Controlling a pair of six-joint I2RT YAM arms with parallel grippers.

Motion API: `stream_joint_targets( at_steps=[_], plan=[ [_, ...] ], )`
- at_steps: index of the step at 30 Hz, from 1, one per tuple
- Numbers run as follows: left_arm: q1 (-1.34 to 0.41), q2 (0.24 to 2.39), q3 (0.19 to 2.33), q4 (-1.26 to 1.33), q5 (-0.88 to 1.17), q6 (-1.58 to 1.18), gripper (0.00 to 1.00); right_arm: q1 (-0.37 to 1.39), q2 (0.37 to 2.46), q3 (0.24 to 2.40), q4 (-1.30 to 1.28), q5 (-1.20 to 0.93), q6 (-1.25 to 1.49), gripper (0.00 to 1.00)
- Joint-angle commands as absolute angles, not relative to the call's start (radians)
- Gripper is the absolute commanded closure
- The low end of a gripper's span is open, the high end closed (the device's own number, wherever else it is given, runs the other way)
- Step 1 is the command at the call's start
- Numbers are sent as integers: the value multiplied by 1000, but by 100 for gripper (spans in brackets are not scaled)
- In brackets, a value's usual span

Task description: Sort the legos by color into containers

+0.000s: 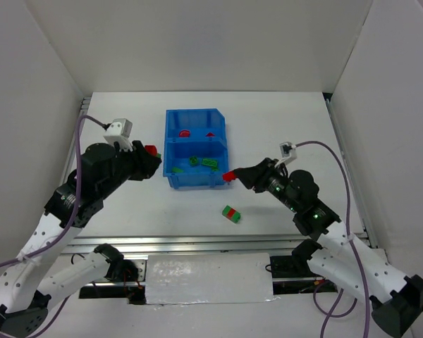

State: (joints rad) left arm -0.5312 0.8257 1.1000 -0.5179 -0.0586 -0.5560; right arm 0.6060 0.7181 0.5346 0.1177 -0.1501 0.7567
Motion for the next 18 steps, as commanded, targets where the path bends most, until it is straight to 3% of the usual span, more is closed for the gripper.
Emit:
stream_joint_targets(
  at_steps=[1,13,18],
  plan=[
    [-528,792,1126,-658,-339,-506,100,601,626,583,-85,197,801,100],
    [-528,758,1048,-721,-462,-469,100,600,722,617,-3,328,741,100],
    [-525,701,983,-707,-505,-492,100,600,958,672,130,322,747,100]
  ],
)
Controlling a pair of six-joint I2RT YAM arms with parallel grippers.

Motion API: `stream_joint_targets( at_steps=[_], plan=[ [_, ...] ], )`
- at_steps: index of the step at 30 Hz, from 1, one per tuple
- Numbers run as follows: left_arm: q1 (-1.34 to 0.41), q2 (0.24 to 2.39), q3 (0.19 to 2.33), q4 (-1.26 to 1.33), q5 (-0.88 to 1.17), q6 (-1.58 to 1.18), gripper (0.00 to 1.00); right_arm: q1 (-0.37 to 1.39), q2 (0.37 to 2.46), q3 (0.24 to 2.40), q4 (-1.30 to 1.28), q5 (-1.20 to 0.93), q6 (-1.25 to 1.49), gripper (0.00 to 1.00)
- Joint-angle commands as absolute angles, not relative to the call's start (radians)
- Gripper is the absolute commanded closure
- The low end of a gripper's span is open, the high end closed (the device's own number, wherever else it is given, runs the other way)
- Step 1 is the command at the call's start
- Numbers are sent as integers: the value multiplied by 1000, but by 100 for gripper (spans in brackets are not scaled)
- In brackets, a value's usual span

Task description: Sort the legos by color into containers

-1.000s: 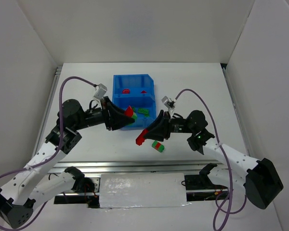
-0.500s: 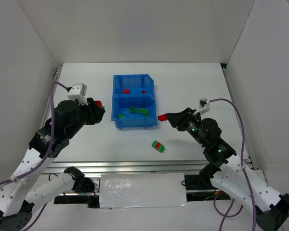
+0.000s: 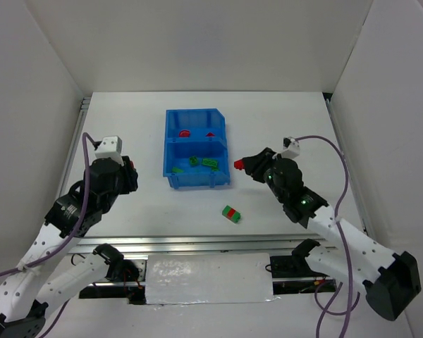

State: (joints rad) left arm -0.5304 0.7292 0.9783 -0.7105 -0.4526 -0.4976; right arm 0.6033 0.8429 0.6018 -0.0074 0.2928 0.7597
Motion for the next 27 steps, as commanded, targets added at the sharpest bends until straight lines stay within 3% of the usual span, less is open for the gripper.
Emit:
stream_joint_targets(
  at_steps=[1,6,14,20,27],
  plan=[
    [-525,701,983,-697,-505,-491,100,600,1003,690,150,321,741,100],
    [-518,698,962,-675,-439,-472,100,600,1283,923,121,321,701,100],
    [-512,727,962,-666,-396,-448,100,603,1557,1181,170,336,623,100],
    [-508,718,960,-663,-377,-440,100,600,1880,1576,14,288,571,100],
    [-491,724,957,-663,-393,-445,100,607,1980,1638,43,284,621,100]
  ],
)
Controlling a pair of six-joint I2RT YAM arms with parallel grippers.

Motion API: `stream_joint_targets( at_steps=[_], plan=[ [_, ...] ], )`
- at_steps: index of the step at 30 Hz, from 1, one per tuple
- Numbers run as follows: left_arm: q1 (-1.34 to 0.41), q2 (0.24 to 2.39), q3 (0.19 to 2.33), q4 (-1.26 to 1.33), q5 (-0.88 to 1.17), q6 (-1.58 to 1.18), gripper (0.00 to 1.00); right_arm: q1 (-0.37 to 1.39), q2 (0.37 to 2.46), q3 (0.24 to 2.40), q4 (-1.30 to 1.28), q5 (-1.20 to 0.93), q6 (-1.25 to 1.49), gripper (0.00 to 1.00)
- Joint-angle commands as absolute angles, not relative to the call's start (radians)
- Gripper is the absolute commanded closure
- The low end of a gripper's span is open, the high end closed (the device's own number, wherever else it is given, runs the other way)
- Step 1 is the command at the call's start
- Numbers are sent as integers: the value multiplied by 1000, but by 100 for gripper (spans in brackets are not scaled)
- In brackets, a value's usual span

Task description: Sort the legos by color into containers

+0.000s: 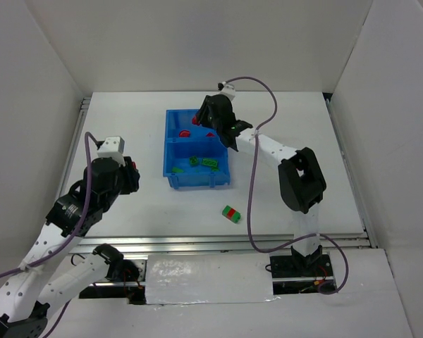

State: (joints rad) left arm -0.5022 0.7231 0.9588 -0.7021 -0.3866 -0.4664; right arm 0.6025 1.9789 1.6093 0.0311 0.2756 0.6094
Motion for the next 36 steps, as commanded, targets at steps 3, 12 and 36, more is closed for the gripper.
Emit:
stream_joint_targets(
  at_steps=[3,12,36],
  plan=[
    [-465,747,959,-658,-391,-445,100,607,1993,1670,22,255,626,100],
    [-397,765,954,-647,-356,-442,100,611,1980,1669,-17,238,646,100],
    [-388,833,953,-646,-316,-439,100,584,2057,1792,-127,232,592,66]
  ],
)
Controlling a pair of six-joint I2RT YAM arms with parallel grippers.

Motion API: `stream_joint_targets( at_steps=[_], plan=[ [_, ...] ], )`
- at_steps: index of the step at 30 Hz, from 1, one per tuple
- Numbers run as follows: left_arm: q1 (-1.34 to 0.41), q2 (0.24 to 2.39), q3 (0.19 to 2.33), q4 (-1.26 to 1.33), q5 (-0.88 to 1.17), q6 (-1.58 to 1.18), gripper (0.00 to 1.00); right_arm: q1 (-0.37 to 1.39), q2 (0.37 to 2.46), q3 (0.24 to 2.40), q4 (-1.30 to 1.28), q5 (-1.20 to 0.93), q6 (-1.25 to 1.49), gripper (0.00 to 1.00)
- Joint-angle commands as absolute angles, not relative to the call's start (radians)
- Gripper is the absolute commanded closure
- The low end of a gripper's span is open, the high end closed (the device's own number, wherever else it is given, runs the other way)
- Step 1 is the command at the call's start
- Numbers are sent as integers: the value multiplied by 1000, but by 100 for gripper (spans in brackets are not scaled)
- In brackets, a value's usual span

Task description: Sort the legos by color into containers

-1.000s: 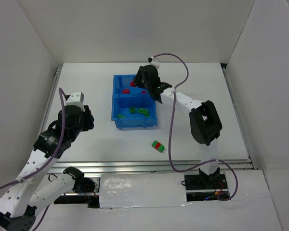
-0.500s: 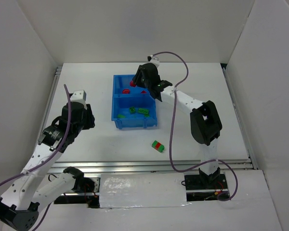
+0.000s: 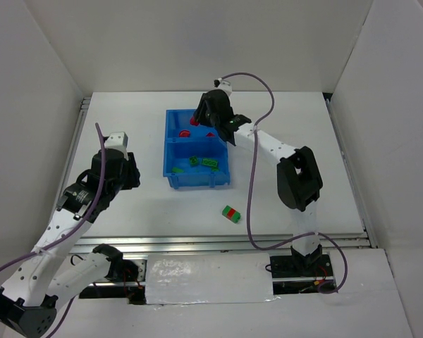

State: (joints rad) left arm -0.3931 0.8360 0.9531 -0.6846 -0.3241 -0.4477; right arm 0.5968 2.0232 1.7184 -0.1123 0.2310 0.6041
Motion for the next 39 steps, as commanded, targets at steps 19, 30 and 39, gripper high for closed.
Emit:
stream_joint_targets(
  at_steps=[19,30,39],
  plan=[
    [-387,715,943,-471,217,-413,100,584,1582,1210,359,-639,586,0],
    [-390,643,824,-144,888,-497,100,659,1276,689,1263,-913,1118,3],
    [-391,537,802,-141,809,-560,100,836,1134,651,1078,-704,958,26]
  ],
)
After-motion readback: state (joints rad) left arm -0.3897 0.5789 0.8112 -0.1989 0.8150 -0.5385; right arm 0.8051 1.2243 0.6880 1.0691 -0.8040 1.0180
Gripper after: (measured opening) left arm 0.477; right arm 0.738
